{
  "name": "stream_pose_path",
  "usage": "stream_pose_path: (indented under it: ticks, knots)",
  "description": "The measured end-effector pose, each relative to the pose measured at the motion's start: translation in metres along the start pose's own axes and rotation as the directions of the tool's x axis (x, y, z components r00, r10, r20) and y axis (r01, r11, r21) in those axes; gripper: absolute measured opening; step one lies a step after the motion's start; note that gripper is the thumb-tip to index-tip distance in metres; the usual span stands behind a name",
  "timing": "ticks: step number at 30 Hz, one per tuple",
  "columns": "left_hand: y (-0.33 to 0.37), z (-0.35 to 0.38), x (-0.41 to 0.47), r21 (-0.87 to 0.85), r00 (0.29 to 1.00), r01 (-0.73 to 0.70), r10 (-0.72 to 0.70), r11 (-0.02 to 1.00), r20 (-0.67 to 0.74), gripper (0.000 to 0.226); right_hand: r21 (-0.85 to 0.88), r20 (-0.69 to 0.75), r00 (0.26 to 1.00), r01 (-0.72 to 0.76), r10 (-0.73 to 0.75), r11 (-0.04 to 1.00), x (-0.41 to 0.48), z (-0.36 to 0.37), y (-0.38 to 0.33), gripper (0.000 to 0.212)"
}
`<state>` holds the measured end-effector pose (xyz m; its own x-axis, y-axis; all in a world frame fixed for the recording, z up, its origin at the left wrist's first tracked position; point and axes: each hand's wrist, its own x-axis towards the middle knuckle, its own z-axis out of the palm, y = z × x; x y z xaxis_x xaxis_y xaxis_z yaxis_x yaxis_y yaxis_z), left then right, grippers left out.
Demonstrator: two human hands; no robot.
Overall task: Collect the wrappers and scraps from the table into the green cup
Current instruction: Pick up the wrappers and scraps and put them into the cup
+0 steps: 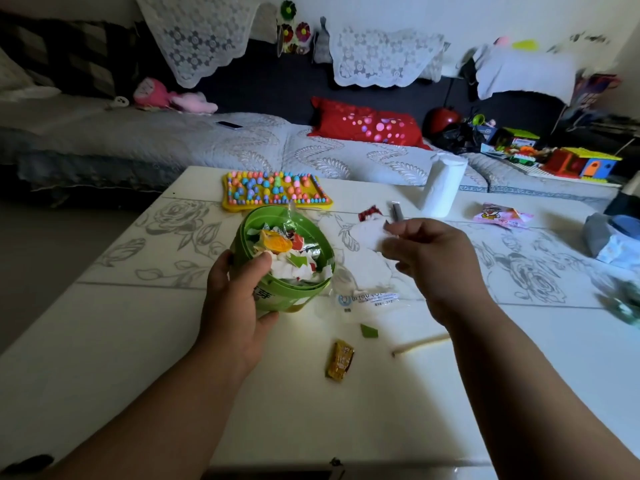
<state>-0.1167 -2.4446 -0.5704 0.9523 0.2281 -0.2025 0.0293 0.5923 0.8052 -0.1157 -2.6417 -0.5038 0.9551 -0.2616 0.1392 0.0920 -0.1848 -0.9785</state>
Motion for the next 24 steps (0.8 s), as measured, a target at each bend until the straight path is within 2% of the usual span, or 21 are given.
stream_pose_path:
  ticks: [3,6,8,10,14,16,18,21,22,24]
  knots:
    - [-0.005,0.004,-0.004,-0.012,1.000,0.017,-0.017,1.000,0.016,0.058,-0.054,0.074,0.993,0.095,-0.091,0.994,-0.008,0.022,-0.016,0.020]
    - [-0.008,0.007,-0.007,-0.030,0.998,0.047,-0.046,0.998,0.034,0.059,-0.262,0.146,0.973,0.214,-0.181,0.941,-0.010,0.052,-0.021,0.015]
    - [-0.008,0.007,-0.006,-0.045,0.998,0.063,-0.062,0.997,0.030,0.057,-0.492,0.240,0.953,0.285,-0.186,0.823,-0.003,0.073,-0.022,0.008]
    - [-0.008,0.006,-0.004,-0.059,0.997,0.072,-0.072,0.996,0.011,0.055,-0.671,0.336,0.933,0.334,-0.131,0.662,0.005,0.087,-0.024,0.017]
    - [-0.006,0.004,0.004,-0.068,0.997,0.076,-0.076,0.995,0.000,0.050,-0.756,0.440,0.898,0.384,-0.023,0.529,0.014,0.098,-0.023,0.022]
    - [-0.006,0.004,0.006,-0.068,0.997,0.082,-0.082,0.994,0.001,0.047,-0.747,0.454,0.890,0.405,-0.041,0.526,0.015,0.096,-0.023,0.023]
    - [-0.005,0.004,0.008,-0.082,0.995,0.096,-0.096,0.992,0.001,0.043,-0.703,0.430,0.890,0.435,-0.150,0.563,0.014,0.087,-0.027,0.021]
    - [-0.003,0.002,0.010,-0.093,0.993,0.121,-0.121,0.988,0.003,0.042,-0.529,0.169,0.951,0.308,-0.258,0.791,0.003,0.063,-0.028,0.014]
    - [-0.002,0.001,0.011,-0.092,0.992,0.126,-0.127,0.988,0.001,0.041,-0.488,0.090,0.963,0.266,-0.255,0.831,-0.001,0.053,-0.023,0.013]
    - [0.000,-0.003,0.013,-0.098,0.991,0.131,-0.133,0.986,-0.008,0.040,-0.575,0.073,0.986,0.163,-0.148,0.801,-0.010,0.035,-0.005,0.014]
